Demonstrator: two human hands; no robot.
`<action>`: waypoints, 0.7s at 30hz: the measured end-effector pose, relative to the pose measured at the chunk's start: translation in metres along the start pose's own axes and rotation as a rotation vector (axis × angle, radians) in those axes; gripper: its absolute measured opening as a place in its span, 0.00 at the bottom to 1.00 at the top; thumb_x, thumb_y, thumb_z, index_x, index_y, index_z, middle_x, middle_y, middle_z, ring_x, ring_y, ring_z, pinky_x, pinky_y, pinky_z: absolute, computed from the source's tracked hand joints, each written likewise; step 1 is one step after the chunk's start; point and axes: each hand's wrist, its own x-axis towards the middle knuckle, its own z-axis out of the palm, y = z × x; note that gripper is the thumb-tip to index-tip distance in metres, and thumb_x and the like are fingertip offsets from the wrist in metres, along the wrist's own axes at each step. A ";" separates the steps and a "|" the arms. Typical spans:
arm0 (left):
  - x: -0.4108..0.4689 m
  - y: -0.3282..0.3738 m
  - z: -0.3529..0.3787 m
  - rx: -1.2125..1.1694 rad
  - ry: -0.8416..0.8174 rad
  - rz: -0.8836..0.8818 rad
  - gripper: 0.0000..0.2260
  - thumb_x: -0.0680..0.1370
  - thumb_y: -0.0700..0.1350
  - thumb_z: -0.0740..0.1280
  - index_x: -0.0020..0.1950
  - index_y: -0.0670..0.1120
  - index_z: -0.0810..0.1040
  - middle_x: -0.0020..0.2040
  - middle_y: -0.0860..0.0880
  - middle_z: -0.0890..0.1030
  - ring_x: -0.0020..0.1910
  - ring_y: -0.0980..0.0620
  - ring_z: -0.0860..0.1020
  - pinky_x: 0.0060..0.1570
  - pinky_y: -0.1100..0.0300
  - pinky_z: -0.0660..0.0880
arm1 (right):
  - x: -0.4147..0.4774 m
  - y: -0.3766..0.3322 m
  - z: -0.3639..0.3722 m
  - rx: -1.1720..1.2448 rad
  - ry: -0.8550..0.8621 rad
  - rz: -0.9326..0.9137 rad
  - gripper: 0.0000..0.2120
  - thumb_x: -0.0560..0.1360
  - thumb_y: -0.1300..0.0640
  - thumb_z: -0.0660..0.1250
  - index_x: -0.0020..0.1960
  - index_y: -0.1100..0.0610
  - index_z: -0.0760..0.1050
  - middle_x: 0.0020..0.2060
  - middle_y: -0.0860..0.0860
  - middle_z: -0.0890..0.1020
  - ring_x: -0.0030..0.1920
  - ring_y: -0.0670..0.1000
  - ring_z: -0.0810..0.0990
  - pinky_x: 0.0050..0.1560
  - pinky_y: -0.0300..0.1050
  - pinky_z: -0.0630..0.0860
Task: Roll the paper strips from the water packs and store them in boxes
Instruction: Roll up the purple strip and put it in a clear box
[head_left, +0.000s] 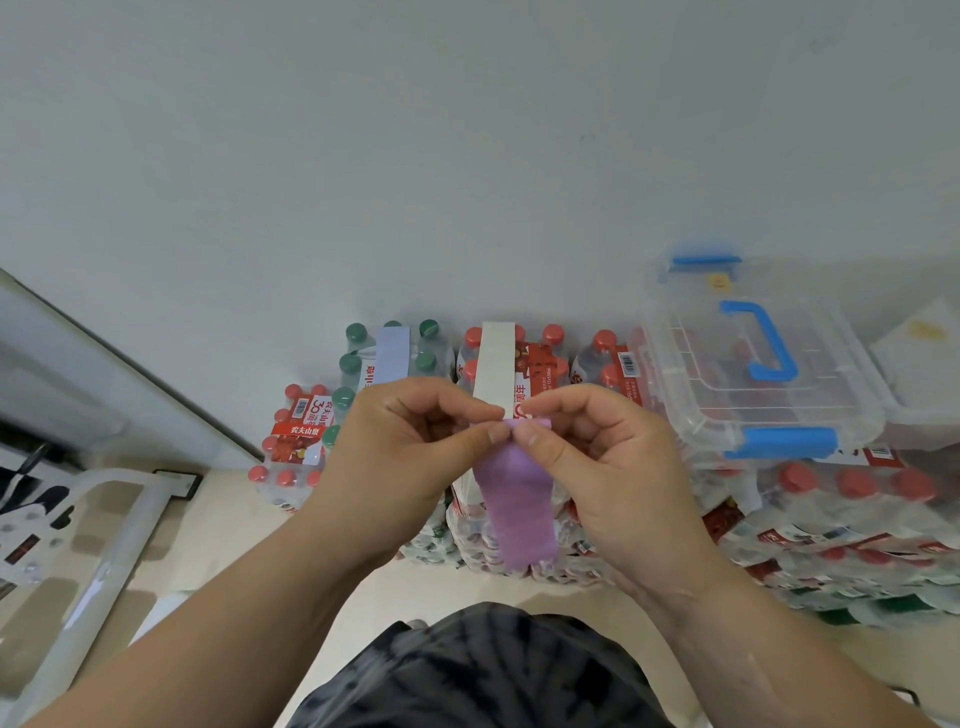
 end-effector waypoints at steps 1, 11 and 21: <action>0.000 0.000 0.000 0.002 0.005 -0.002 0.07 0.66 0.40 0.75 0.42 0.40 0.85 0.38 0.43 0.86 0.39 0.47 0.84 0.42 0.61 0.80 | 0.000 0.001 0.001 -0.001 0.001 0.001 0.07 0.69 0.50 0.74 0.47 0.49 0.84 0.42 0.50 0.87 0.45 0.50 0.86 0.47 0.42 0.83; 0.002 -0.001 -0.002 0.046 -0.006 -0.015 0.07 0.71 0.31 0.74 0.42 0.42 0.85 0.39 0.44 0.86 0.40 0.46 0.84 0.44 0.59 0.81 | 0.004 0.001 0.000 0.023 -0.023 0.007 0.08 0.69 0.52 0.74 0.48 0.51 0.84 0.42 0.53 0.87 0.45 0.52 0.86 0.48 0.44 0.83; 0.005 -0.001 0.001 -0.043 0.047 -0.075 0.05 0.72 0.36 0.73 0.47 0.38 0.86 0.42 0.40 0.86 0.44 0.42 0.85 0.42 0.59 0.80 | 0.010 0.001 -0.002 0.014 -0.008 0.025 0.06 0.74 0.59 0.73 0.48 0.50 0.85 0.44 0.49 0.87 0.47 0.48 0.85 0.49 0.41 0.82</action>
